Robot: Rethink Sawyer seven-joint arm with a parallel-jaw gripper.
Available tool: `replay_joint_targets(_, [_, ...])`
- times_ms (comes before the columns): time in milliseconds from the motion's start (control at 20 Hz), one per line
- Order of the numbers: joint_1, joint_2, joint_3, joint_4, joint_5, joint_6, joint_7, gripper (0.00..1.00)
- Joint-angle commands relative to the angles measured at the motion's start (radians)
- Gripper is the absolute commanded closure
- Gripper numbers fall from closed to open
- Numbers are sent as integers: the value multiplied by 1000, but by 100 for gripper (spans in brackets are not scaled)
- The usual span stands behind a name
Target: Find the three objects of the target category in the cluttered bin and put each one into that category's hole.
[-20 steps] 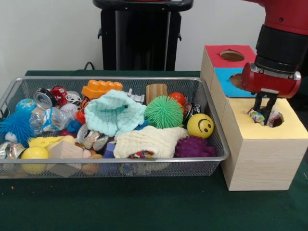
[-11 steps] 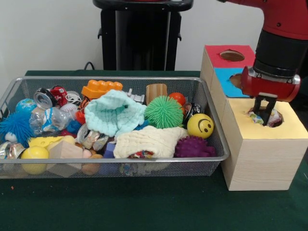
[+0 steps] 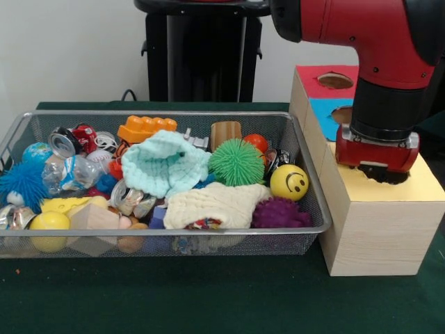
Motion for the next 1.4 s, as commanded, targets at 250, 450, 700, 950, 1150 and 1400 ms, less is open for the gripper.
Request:
replay_joint_targets(250, [-49, 127, 121, 144, -37, -59, 166, 100])
replay_joint_targets(450, [-1, 105, 63, 151, -54, -118, 203, 100])
replay_joint_targets(700, [46, 81, 1, 136, -58, -119, 212, 100])
replay_joint_targets(950, [56, 47, -16, 154, -49, -116, 200, 100])
replay_joint_targets(1150, [53, 14, -21, 173, -51, -103, 181, 100])
replay_joint_targets(1400, [41, -27, -22, 182, -59, -89, 159, 100])
